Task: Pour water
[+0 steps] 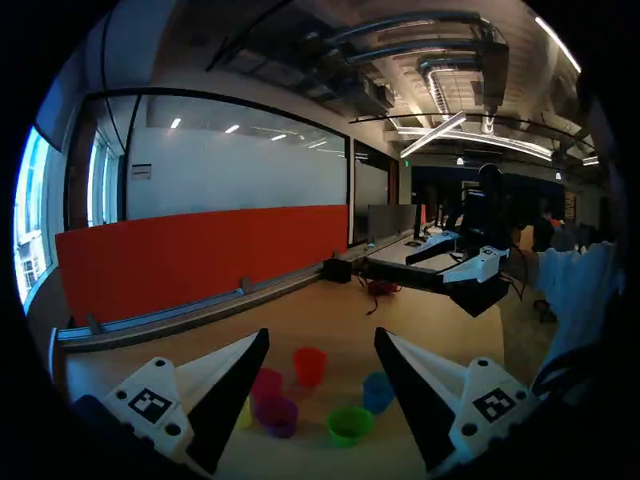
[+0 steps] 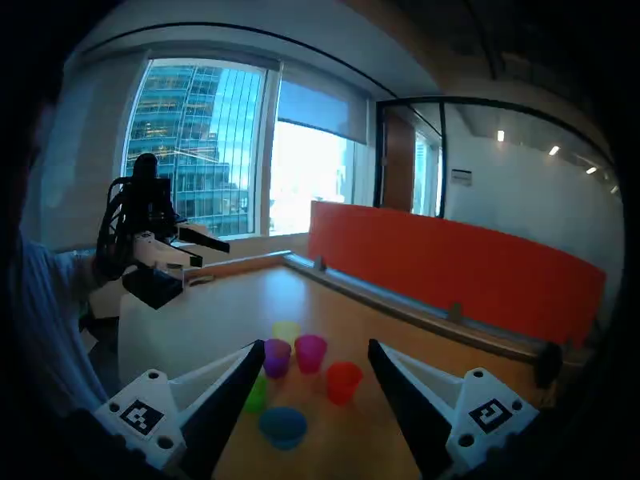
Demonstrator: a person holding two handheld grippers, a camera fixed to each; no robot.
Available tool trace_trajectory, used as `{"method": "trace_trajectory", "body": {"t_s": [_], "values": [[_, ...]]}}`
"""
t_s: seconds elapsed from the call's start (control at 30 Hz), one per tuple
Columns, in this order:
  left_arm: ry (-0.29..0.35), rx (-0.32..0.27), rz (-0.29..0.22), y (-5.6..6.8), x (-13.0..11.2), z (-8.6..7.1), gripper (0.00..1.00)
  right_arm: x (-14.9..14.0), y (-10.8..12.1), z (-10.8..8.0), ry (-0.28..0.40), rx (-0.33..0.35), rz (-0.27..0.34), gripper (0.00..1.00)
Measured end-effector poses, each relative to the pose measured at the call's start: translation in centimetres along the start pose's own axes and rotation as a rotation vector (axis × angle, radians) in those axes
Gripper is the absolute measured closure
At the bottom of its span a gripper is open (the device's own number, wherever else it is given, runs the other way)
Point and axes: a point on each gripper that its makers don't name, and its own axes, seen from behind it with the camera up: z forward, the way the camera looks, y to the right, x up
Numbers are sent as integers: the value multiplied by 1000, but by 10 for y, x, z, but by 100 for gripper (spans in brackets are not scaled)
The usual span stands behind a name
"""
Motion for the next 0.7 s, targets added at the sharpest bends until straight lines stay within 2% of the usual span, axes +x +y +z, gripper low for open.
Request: {"method": "trace_trajectory", "body": {"t_s": [0.37, 0.7], "values": [[-49, -42, 26, 7, -39, 7, 2, -30, -10, 7, -48, 29, -11, 0], [-114, -123, 22, 29, -79, 14, 2, -70, -21, 16, -113, 75, 5, 0]]}}
